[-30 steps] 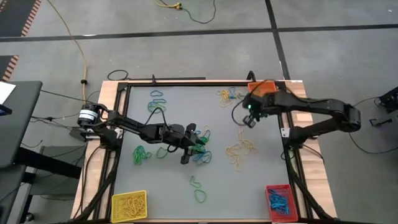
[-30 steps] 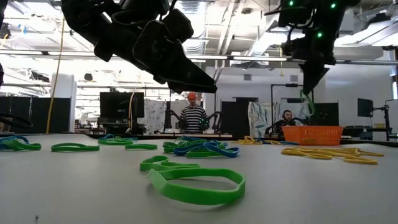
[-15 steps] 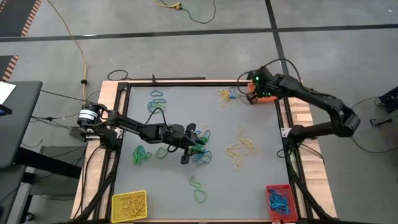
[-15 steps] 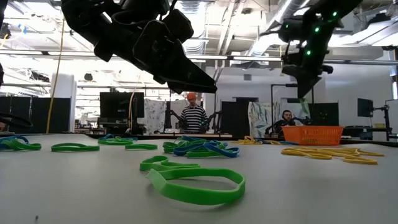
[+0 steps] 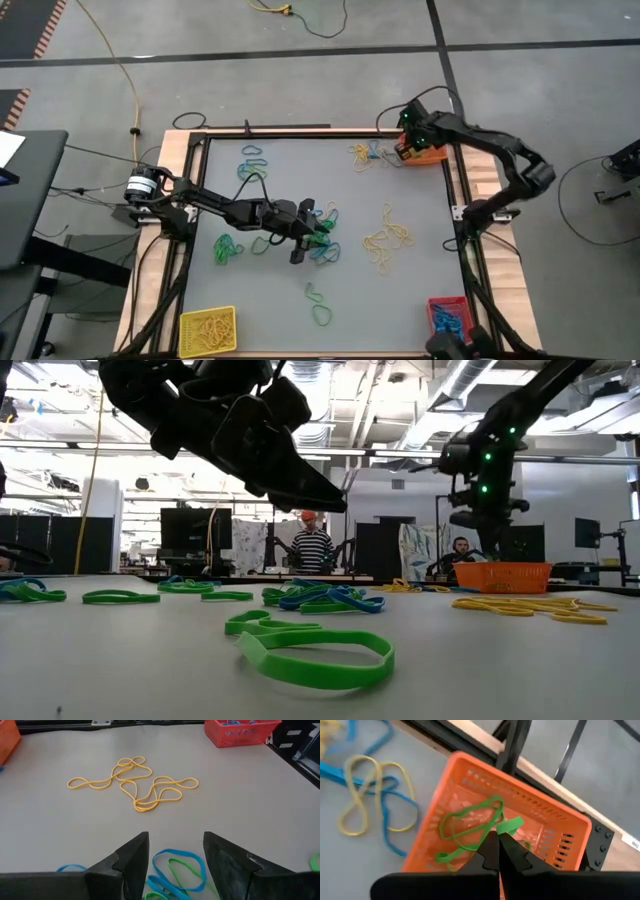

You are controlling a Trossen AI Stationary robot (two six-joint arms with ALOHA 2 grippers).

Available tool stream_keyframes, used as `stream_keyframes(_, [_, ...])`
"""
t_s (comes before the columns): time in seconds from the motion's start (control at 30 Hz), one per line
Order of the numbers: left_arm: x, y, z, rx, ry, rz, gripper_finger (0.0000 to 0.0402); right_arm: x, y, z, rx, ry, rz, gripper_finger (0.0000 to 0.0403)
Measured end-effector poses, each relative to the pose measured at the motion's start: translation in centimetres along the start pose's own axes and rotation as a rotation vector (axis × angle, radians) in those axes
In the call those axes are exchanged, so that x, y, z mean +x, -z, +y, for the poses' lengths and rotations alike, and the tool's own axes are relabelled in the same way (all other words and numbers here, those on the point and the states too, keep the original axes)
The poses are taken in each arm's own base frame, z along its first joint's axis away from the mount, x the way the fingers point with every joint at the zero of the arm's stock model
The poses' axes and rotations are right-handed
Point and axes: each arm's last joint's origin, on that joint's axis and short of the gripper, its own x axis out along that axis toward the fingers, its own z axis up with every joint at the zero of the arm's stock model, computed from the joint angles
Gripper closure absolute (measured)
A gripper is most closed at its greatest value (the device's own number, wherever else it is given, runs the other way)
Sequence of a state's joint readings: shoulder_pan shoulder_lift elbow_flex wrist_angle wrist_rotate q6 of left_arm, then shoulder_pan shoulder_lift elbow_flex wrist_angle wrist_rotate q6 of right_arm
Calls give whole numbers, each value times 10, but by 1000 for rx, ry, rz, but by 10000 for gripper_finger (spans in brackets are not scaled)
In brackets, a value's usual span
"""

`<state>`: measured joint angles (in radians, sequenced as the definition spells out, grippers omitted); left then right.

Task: Sort rubber bands into baskets
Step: Put the green rubber band into the orange bin, then put the blue rubber band into the red bin

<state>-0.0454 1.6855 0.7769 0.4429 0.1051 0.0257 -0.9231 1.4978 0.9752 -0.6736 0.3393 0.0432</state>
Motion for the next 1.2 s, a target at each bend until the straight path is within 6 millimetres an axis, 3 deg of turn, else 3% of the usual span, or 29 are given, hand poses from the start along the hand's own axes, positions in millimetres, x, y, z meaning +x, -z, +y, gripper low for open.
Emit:
stream_keyframes(0.23, [0,1,0,4,0,14,223,6,3,0,-26,-7,51,331])
stream_keyframes(0.5, [0,1,0,11,0,14,223,-10,6,-5,-19,-14,21,262])
stream_keyframes(0.8, [0,1,0,9,0,14,223,-43,9,-15,69,-34,-102,188])
stream_keyframes(1.0, [0,1,0,5,0,14,223,-73,15,-10,85,-125,-211,183])
stream_keyframes(1.2, [0,1,0,4,0,14,223,-103,25,10,33,-308,-301,186])
